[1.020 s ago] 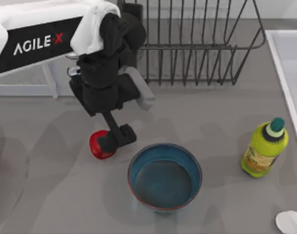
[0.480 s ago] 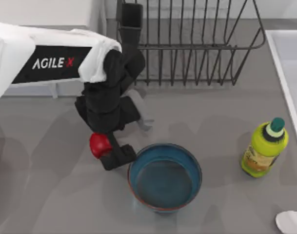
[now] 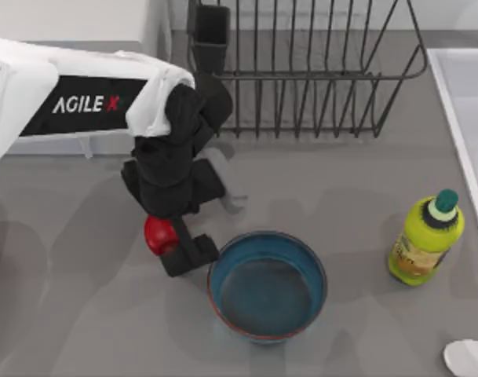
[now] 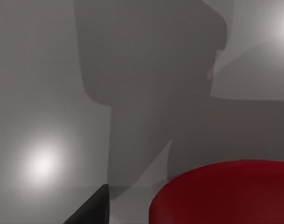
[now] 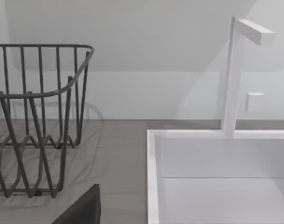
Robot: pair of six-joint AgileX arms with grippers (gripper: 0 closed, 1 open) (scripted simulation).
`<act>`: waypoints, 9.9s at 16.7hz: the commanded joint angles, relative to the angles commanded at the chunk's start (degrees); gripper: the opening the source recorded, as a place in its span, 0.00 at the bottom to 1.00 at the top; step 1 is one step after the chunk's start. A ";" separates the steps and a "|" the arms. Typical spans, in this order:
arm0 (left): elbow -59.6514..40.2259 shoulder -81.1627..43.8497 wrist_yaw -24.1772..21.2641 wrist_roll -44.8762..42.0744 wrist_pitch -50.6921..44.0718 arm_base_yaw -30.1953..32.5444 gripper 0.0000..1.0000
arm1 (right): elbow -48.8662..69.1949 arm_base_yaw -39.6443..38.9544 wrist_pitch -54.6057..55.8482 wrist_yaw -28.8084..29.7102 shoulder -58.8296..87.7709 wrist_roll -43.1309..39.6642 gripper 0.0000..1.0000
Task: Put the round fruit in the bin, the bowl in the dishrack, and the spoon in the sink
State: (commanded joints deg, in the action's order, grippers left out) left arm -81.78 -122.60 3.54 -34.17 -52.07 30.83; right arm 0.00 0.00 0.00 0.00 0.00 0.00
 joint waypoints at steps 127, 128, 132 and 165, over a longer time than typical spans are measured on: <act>81.78 122.59 -3.55 34.17 52.07 -30.83 1.00 | 0.00 0.00 0.00 0.00 0.00 0.00 1.00; 81.78 122.59 -3.55 34.17 52.07 -30.83 1.00 | 0.00 0.00 0.00 0.00 0.00 0.00 1.00; 81.78 122.59 -3.55 34.17 52.07 -30.83 1.00 | 0.00 0.00 0.00 0.00 0.00 0.00 1.00; 81.78 122.59 -3.55 34.17 52.07 -30.83 1.00 | 88.33 -41.31 -70.85 0.05 107.49 40.06 1.00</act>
State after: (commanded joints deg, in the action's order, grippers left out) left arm 0.00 0.00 0.00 0.00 0.00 0.00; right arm 88.33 -41.31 -70.85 0.05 107.49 40.06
